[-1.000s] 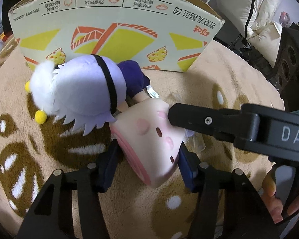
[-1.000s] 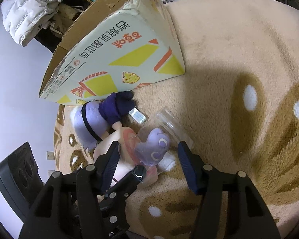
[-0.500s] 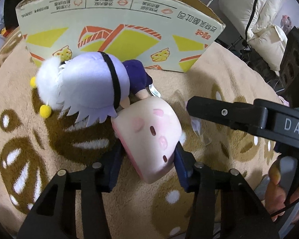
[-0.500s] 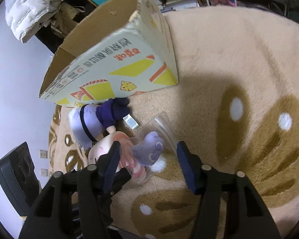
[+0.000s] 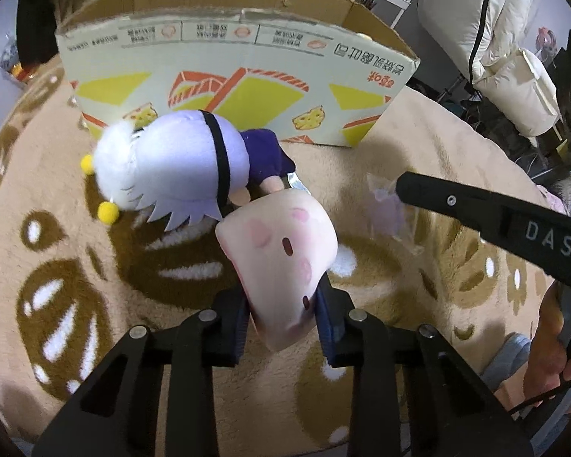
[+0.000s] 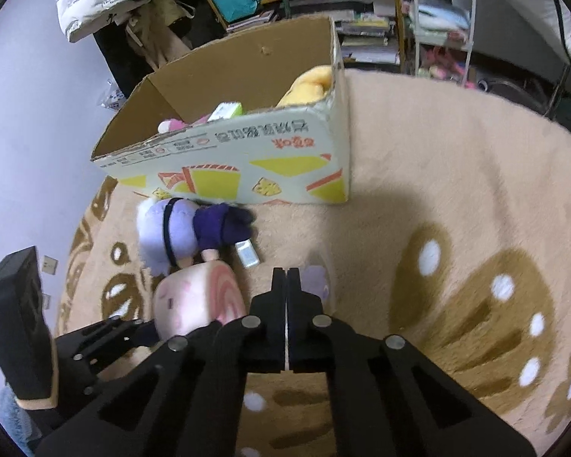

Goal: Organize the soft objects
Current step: 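Lift pink pig with left tool while right tool carries clear bag toward box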

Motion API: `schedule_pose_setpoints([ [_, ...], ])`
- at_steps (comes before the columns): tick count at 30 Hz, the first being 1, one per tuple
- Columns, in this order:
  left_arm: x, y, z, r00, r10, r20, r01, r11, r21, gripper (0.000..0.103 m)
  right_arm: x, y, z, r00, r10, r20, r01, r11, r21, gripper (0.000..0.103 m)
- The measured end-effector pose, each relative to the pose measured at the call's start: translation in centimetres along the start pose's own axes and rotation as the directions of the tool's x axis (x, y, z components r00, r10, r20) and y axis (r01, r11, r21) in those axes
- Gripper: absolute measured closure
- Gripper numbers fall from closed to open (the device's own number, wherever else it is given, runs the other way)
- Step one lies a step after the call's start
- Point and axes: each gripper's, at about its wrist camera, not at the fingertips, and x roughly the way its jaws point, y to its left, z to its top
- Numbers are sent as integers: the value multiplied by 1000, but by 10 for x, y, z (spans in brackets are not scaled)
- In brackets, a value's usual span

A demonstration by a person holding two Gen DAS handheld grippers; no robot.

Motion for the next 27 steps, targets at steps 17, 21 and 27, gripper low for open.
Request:
schedule_pose_setpoints([
  [17, -44, 2, -12, 979, 154, 137, -158, 987, 20, 74, -42, 1, 0, 981, 76, 176, -78, 997, 3, 102],
  [21, -51, 2, -11, 975, 163, 152, -168, 986, 22, 74, -50, 3, 2, 971, 99, 216, -102, 995, 0, 102],
  [27, -50, 14, -9, 988, 117, 102, -116, 993, -13, 73, -52, 2, 3, 967, 112, 230, -115, 993, 3, 102],
])
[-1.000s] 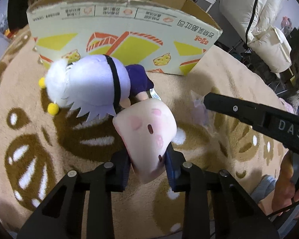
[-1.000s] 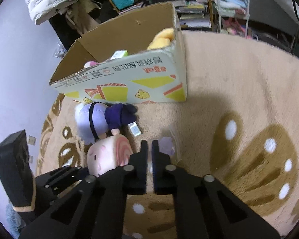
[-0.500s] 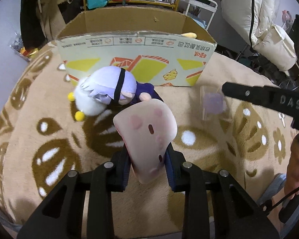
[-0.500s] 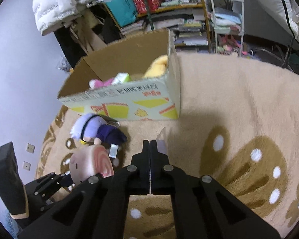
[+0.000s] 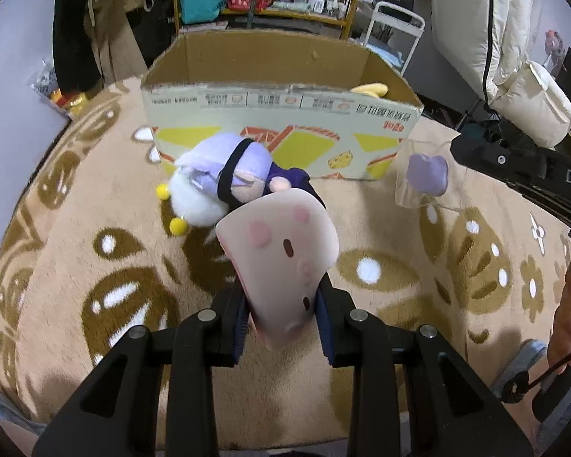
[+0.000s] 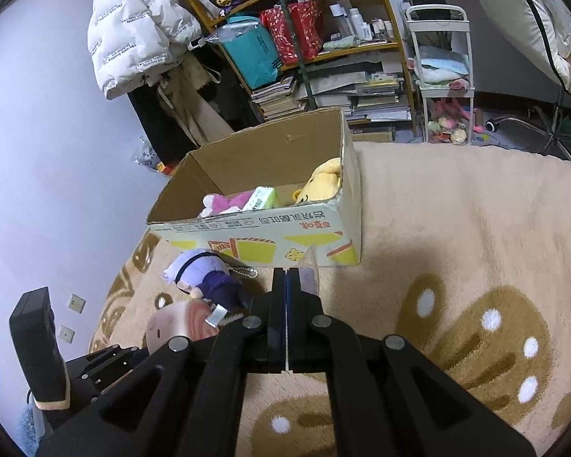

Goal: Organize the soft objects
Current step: 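Lift pink pig with left tool while right tool carries clear bag toward box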

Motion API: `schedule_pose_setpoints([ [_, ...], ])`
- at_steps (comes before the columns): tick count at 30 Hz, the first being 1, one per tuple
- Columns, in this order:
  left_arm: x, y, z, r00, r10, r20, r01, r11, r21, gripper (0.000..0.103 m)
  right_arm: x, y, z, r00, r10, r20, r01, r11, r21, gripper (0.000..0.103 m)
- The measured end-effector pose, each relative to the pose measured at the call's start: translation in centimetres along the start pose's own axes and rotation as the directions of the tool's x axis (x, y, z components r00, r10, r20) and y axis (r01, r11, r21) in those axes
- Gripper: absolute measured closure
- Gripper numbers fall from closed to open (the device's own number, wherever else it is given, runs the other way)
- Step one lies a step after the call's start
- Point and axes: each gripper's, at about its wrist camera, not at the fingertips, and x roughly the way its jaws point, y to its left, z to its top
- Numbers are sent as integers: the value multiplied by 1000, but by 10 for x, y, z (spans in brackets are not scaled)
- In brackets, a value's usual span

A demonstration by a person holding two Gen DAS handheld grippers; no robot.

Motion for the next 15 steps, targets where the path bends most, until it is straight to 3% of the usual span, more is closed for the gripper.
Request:
schedule_pose_setpoints([
  [5, 20, 2, -2, 993, -46, -108, 43, 999, -28, 73, 3, 1, 1, 1000, 0, -12, 0, 1000, -2, 102],
  [11, 23, 4, -4, 988, -65, -142, 58, 997, -52, 73, 5, 1, 0, 1000, 6, -14, -6, 1000, -6, 102],
  [15, 35, 10, -8, 970, -91, -225, 72, 993, -91, 73, 8, 1, 0, 1000, 10, -19, -10, 1000, -3, 102],
])
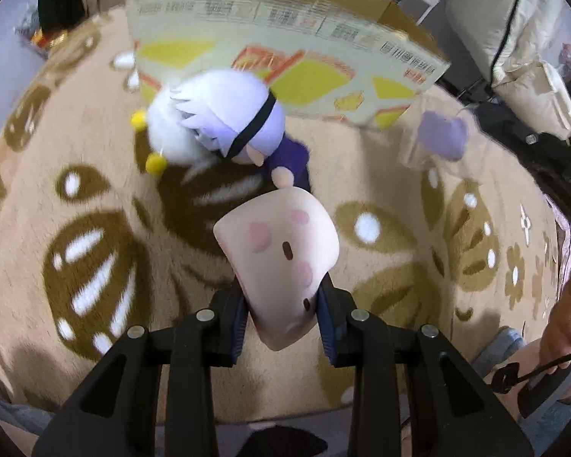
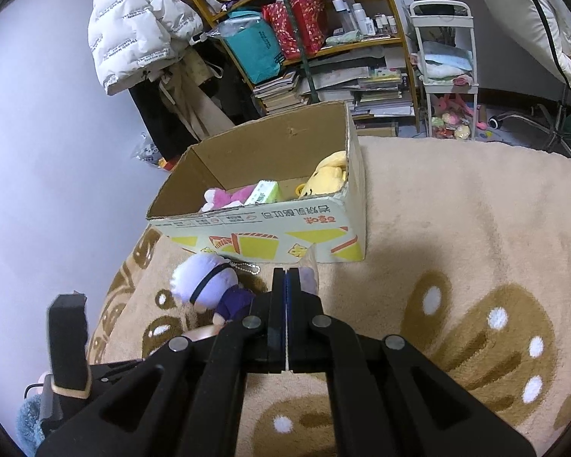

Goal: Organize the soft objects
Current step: 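Lift pink pig with left tool while right tool carries clear bag toward box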

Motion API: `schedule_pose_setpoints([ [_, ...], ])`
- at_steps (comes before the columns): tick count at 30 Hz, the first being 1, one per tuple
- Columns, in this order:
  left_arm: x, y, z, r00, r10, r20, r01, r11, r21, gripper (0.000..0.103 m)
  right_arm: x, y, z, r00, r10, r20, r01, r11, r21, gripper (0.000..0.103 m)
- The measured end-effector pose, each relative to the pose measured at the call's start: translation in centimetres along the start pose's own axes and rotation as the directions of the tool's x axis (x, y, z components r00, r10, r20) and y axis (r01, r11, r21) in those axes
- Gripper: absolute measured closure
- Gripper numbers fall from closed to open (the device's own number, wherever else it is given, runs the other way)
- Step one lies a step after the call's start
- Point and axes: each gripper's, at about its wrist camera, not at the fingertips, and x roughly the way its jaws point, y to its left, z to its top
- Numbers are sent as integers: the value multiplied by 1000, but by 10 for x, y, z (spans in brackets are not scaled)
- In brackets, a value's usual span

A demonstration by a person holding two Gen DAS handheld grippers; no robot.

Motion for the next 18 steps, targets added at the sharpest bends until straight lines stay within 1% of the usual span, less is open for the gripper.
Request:
schedule_pose_setpoints([
  [2, 4, 3, -2, 999, 35, -9, -35, 999, -9, 73, -1, 0, 0, 1000, 2, 0, -2, 1000, -1, 102],
  [3, 3, 4, -3, 999, 33, -6, -33, 999, -10, 73, -1, 0, 0, 1000, 3, 1, -3, 1000, -2, 102],
  [5, -4, 2, -4, 999, 28, 23, -28, 1000, -4, 73, -1, 1, 0, 1000, 7, 5, -7, 1000, -5, 102],
  [8, -9, -1, -8, 997, 63, 40, -63, 998, 14, 72, -2, 2, -1, 1000, 8, 6, -8, 1000, -12, 102],
  [12, 1, -1, -12, 997, 80, -17, -80, 997, 21, 69, -2, 2, -3, 1000, 4, -1, -4, 1000, -16, 102],
  [14, 6, 2, -11, 997, 75, -35, -75, 997, 9, 66, -1, 3, -4, 1000, 1, -4, -1, 1000, -21, 102],
  [15, 7, 4, -10, 997, 71, -37, -71, 997, 2, 64, -1, 4, -5, 1000, -2, -5, 2, 1000, -25, 102],
  [18, 8, 8, -11, 998, 48, -40, -49, 999, -18, 64, -3, 6, -7, 1000, -7, -2, 7, 999, -38, 102],
])
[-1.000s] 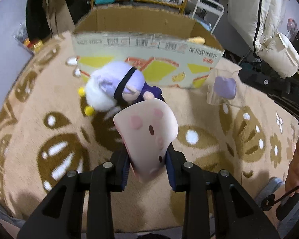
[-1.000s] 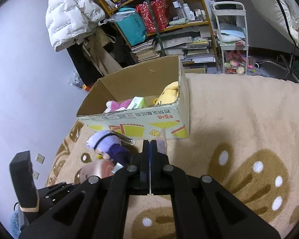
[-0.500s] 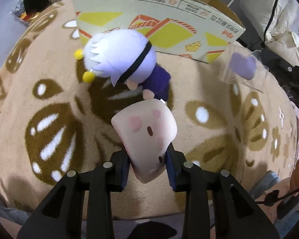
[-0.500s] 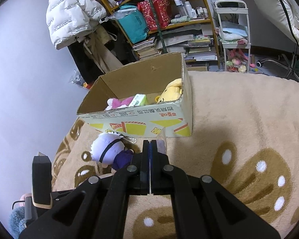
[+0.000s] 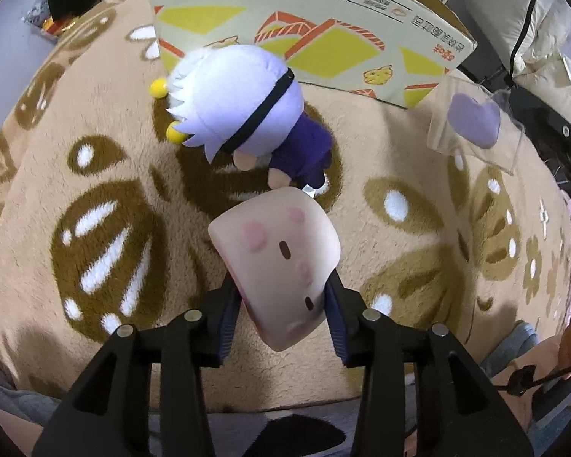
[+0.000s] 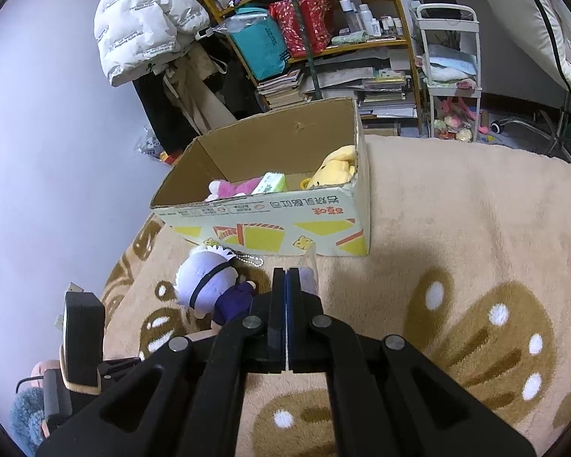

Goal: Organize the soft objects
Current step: 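Lift pink pig with left tool while right tool carries clear bag toward box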

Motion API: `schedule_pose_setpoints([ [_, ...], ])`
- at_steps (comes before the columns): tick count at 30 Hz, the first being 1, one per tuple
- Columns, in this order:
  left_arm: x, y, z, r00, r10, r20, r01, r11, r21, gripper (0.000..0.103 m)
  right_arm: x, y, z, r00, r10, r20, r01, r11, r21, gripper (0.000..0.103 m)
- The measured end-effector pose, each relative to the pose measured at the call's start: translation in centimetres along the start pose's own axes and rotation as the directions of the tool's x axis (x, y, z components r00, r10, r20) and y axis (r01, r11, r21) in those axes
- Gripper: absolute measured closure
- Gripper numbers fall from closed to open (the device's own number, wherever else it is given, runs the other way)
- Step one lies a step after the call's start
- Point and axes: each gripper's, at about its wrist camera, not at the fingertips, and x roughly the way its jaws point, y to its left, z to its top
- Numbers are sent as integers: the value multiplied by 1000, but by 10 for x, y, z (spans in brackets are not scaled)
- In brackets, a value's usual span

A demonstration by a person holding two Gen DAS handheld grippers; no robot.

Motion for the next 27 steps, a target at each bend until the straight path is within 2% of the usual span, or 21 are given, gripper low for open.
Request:
schedule_pose_setpoints([
  [3, -10, -2, -5, 999, 10, 49, -10, 1000, 16, 72, -4, 3, -2, 1000, -3, 14, 3, 1000, -10, 102],
  [7, -39, -8, -8, 985, 44, 166, -55, 996, 65, 73, -14, 5, -1, 999, 2, 52, -1, 1000, -19, 102],
  [9, -56, -12, -9, 971, 55, 235, -79, 992, 95, 73, -20, 7, 0, 997, 9, 74, -7, 1000, -23, 102],
  [13, -81, -13, -7, 948, 23, 318, -65, 990, 124, 73, -26, 10, 3, 995, 12, 98, -10, 1000, -26, 102],
  [21, -103, 0, 16, 910, 92, 404, -130, 989, 69, 73, -30, 18, 14, 990, 29, 139, -23, 999, -46, 102],
  [24, -113, 2, 23, 884, 109, 455, -155, 986, 65, 73, -30, 22, 20, 987, 43, 156, -33, 998, -62, 102],
  [27, -123, 5, 31, 866, 98, 490, -141, 989, 53, 73, -31, 27, 27, 984, 57, 166, -46, 996, -73, 102],
])
